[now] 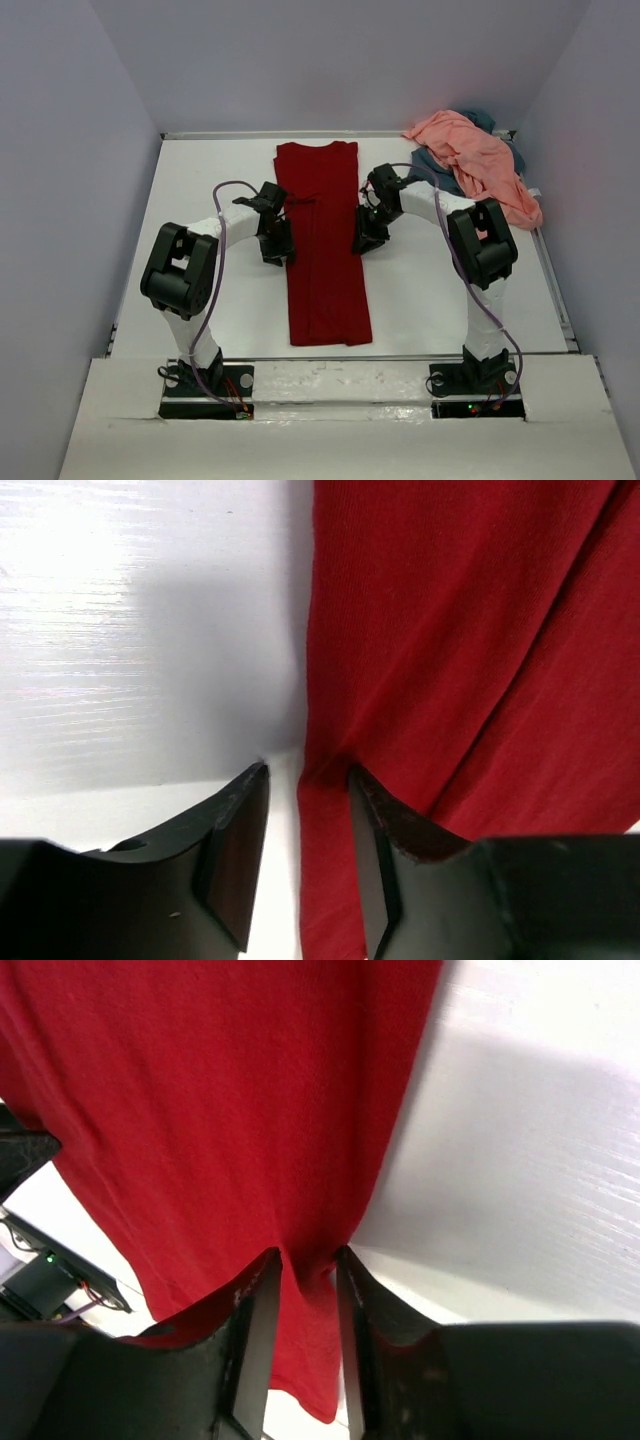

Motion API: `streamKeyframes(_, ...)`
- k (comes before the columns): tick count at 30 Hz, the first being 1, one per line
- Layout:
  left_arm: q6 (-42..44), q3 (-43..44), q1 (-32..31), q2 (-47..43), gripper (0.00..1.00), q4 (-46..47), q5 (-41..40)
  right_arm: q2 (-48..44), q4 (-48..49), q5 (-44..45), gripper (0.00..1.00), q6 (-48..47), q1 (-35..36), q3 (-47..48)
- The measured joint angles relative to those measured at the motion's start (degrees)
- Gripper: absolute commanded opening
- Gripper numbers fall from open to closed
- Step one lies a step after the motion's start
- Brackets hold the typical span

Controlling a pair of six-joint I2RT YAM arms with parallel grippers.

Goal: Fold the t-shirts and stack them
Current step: Grab the bottom of the folded rectangular tshirt with both arms

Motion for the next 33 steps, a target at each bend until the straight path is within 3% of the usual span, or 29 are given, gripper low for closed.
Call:
streamKeyframes(2, 0.04, 0.00, 0.09, 0.00, 0.30, 0.20, 0.33, 0.00, 0.04, 0.00, 0.22, -0.04, 0.07, 0.31)
streamKeyframes(3, 0.11, 0.00, 0.09, 0.00, 0.15, 0.28, 0.48, 0.00, 0.02, 0.00, 0.15, 0.00, 0.09, 0.42)
streamKeyframes(4, -0.15, 0.00, 0.09, 0.00, 0.10, 0.42, 0.68, 0.00, 0.00, 0.02, 0.07, -0.02, 0.11, 0.55)
streamKeyframes(6, 0.07, 0.00, 0.11, 0.00, 0.00, 0.72, 0.98, 0.00, 0.00, 0.00, 0.04, 0.11, 0.11, 0.63)
streamKeyframes(33, 0.09, -0.94, 1.07, 0.33, 0.00, 2.16, 2.64, 0.33, -0.70, 3.63, 0.01, -1.33, 0.11, 0.66)
